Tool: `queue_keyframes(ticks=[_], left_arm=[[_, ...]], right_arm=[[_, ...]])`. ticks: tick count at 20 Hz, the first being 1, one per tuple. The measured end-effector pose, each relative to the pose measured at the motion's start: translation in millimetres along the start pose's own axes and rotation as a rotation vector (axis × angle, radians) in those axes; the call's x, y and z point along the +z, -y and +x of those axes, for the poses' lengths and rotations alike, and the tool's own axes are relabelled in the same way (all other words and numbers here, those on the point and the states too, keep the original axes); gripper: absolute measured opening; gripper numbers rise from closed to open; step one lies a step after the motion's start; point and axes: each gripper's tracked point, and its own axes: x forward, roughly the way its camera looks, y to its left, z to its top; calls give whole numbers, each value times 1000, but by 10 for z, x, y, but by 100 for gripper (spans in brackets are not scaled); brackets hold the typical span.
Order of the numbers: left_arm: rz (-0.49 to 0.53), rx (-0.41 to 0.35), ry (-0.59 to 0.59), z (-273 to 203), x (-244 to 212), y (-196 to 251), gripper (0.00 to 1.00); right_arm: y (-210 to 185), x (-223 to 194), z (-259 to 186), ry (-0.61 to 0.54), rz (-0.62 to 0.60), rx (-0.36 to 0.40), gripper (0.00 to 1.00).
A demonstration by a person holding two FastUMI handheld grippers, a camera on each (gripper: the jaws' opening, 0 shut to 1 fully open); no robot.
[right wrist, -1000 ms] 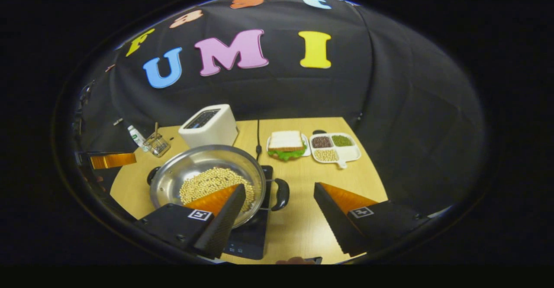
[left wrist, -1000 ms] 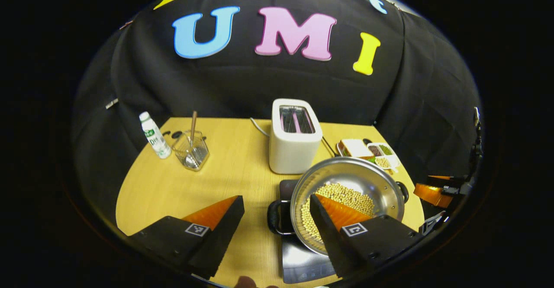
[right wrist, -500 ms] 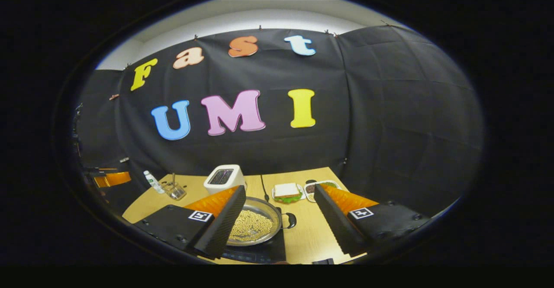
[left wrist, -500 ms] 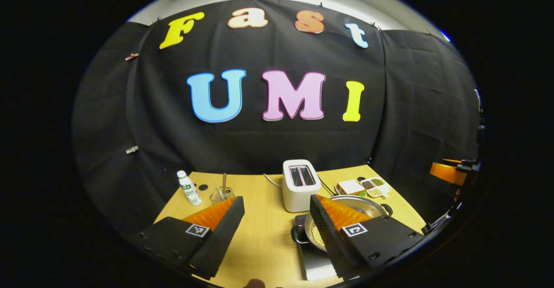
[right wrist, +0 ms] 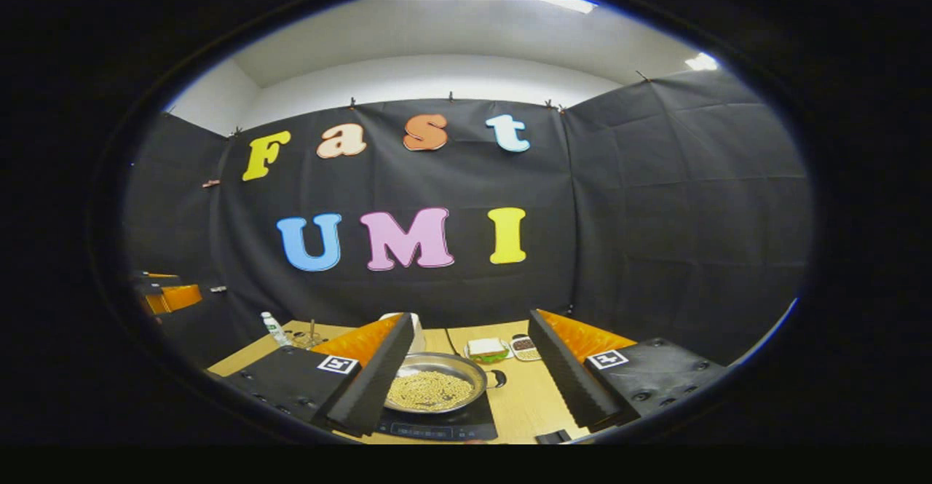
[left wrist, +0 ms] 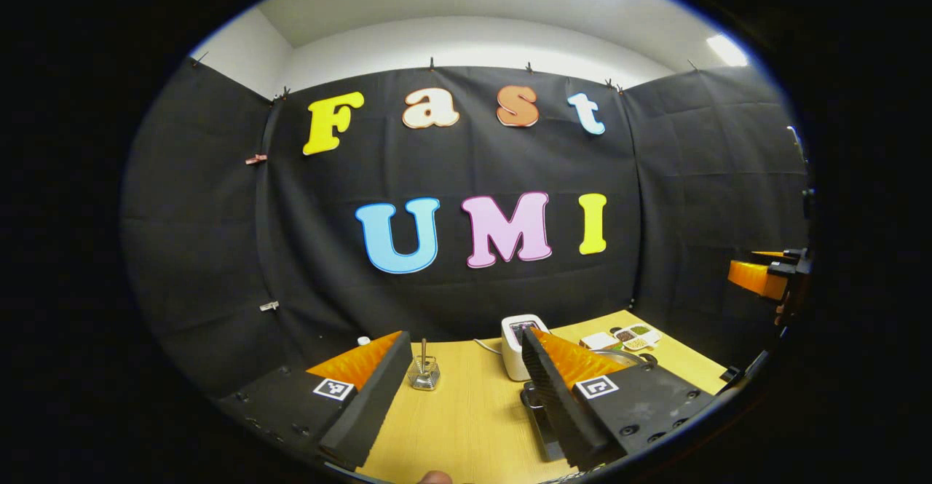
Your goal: First push the handle of the pot to place it horizontally, then grasp the pot with both hands and set it on the induction cooktop.
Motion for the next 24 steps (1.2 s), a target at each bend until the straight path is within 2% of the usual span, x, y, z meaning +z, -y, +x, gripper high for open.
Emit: queue_keyframes(ticks=[3, 6, 9, 13, 18, 24], left_arm=[[-32, 14, 23, -265, -38, -9, 94], [-108, 18, 16, -443, -173, 8, 95], [-147, 40, -6, -526, -271, -64, 95], [-126, 56, -9, -513, -281, -114, 95], [-128, 10, -28, -547, -386, 120, 95], [-112, -11, -33, -504, -434, 227, 95]], right_arm=[[33, -33, -250, 10, -40, -28, 98], [-26, -25, -419, 33, -68, -16, 98], [-37, -159, -517, -1, -91, -2, 98], [-9, -100, -604, 16, -76, -1, 100], [131, -257, -680, -15, -85, -35, 98], [224, -292, -719, -9, -100, -62, 98]])
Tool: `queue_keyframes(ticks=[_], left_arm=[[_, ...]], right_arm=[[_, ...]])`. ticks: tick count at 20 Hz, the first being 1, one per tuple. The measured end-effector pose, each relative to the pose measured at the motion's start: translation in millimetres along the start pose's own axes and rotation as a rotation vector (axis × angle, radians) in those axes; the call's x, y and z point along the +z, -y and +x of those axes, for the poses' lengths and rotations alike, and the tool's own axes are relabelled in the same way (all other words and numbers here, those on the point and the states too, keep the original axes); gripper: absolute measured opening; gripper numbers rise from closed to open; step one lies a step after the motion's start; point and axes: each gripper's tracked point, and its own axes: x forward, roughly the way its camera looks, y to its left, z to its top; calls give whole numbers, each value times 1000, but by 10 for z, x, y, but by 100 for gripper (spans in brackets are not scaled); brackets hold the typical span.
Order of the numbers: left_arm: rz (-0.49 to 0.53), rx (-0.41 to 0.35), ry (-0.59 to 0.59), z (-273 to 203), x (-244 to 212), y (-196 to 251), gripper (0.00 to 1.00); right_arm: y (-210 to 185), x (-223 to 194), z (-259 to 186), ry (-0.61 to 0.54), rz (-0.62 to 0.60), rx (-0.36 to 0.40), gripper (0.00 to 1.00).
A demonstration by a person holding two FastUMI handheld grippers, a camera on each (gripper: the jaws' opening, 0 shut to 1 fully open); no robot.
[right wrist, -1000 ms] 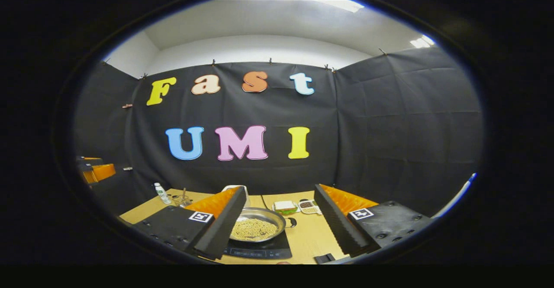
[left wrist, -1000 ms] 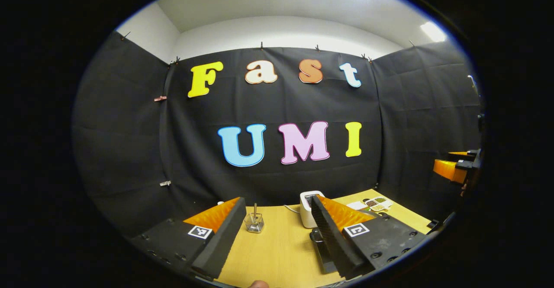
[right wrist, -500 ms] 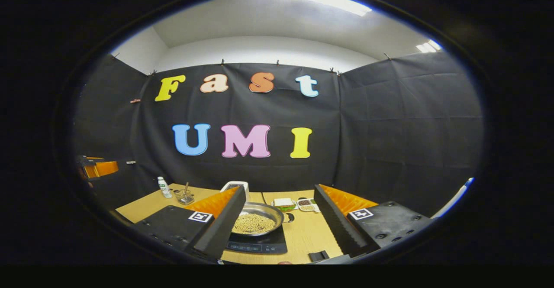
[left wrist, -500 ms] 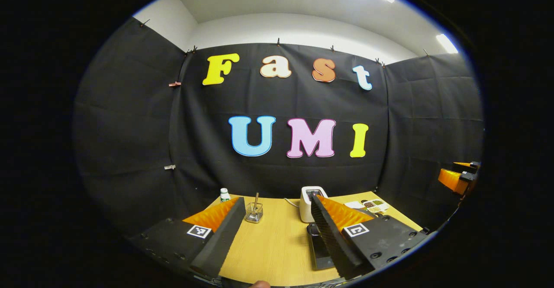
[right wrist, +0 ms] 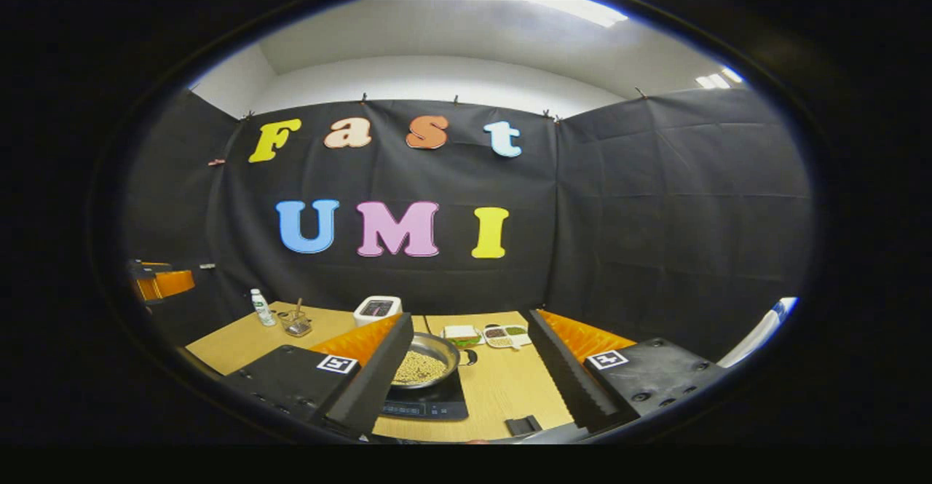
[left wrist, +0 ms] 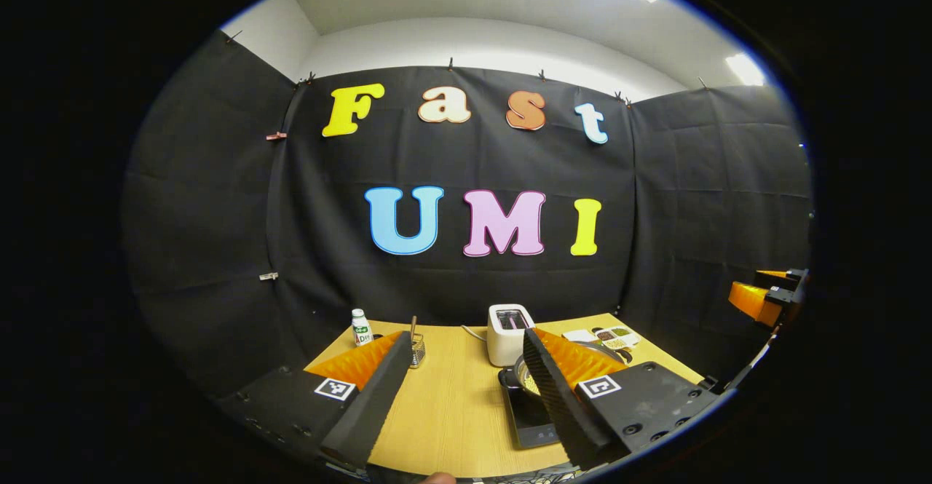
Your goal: First push the handle of the pot to place it horizontally, then grasp the pot with both hands and set it on the induction cooktop.
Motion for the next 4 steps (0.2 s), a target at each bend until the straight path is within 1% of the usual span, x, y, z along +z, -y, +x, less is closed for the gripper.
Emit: queue_keyframes(ticks=[2, 3, 4], left_arm=[[7, -4, -5, 24, -16, 20, 95], [10, -7, -7, 34, -20, 27, 95], [14, -8, -8, 46, -36, 26, 95]], right_arm=[[22, -19, 10, 2, -9, -9, 98], [29, -37, 4, 0, -15, -15, 92], [32, -40, 2, 0, -21, -21, 92]])
